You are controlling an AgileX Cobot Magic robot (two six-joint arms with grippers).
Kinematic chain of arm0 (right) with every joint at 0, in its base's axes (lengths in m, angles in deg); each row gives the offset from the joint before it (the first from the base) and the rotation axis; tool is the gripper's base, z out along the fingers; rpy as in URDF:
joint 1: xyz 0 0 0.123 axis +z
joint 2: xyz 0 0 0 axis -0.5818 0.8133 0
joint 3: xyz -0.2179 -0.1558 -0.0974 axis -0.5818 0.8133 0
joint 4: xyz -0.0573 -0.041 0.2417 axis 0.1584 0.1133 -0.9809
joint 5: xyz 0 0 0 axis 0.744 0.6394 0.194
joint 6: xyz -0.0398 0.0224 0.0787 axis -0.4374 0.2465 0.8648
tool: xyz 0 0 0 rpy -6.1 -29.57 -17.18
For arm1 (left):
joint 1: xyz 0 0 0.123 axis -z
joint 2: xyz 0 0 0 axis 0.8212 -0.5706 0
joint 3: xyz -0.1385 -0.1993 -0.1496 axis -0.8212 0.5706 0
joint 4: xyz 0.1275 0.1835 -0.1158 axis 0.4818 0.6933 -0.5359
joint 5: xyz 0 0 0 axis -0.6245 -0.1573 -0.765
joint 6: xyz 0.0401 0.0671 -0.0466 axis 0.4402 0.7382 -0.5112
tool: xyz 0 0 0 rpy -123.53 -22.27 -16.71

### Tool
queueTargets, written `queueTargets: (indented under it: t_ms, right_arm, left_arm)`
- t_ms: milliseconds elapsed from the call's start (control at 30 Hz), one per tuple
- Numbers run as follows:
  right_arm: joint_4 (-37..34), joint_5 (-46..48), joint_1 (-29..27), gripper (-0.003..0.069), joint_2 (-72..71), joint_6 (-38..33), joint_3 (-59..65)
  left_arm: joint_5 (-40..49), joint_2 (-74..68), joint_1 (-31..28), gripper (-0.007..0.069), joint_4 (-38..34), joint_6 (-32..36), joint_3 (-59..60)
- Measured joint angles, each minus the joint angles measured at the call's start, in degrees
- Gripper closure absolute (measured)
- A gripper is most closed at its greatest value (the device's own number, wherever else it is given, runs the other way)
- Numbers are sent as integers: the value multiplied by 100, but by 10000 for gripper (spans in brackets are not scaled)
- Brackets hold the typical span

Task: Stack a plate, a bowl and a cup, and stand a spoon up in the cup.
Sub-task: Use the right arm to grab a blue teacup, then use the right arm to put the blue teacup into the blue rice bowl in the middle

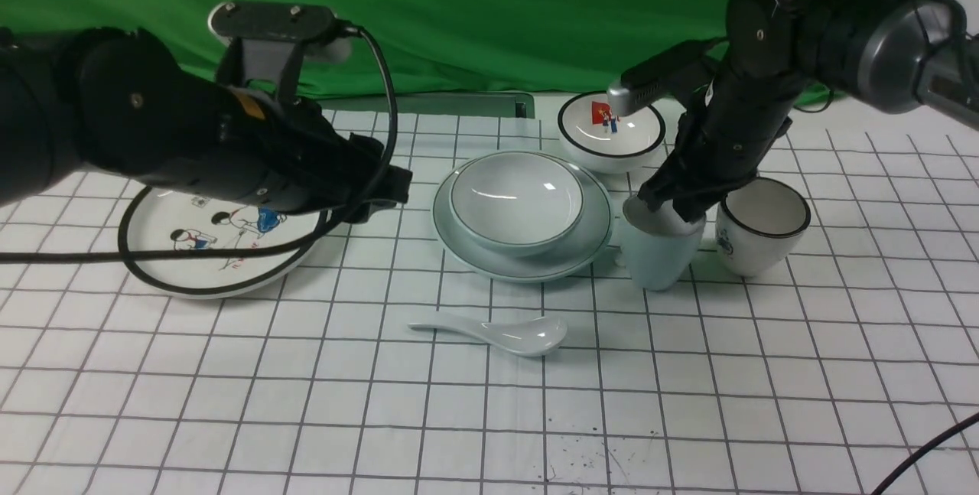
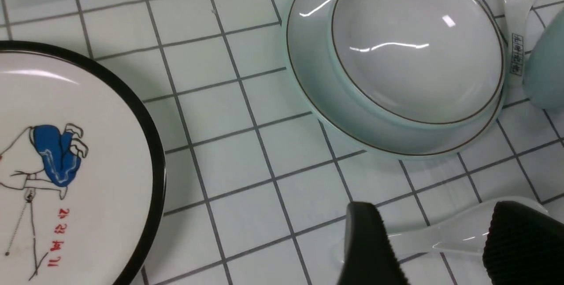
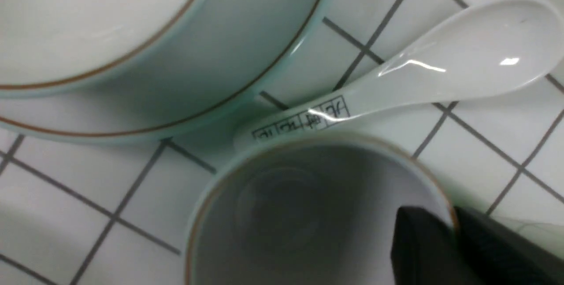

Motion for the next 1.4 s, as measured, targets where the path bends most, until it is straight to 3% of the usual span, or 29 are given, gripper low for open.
queueTargets:
  t_ms: [200,400,567,1000,1100,1267,1400]
  right_arm:
    - [48,830,92,585,30,-80,-965]
    - [-334,508,620,585,97,-139,-2147]
    - [-437,184,974,585,539,-209,-2364]
    - [-367,-266,969,570,1281,6,-2369]
    - [-367,-266,969,501,1287,71,-2369]
    - [-367,-165,969,315,1171,71,-2369]
    - [-367,-111,969,256,643,71,-2277]
  left_arm:
    - [0,0,0,300,0,45,0]
    - [6,-248,0,300,-51,277,0]
    - [200,-560,0,300,-397,288,0]
    - [490,-650,0,300,-693,293,0]
    - [611,-652,15,300,-851,293,0]
    - [737,-652,320,270,-860,25,0]
    - [699,-664,679,228,-474,-572,0]
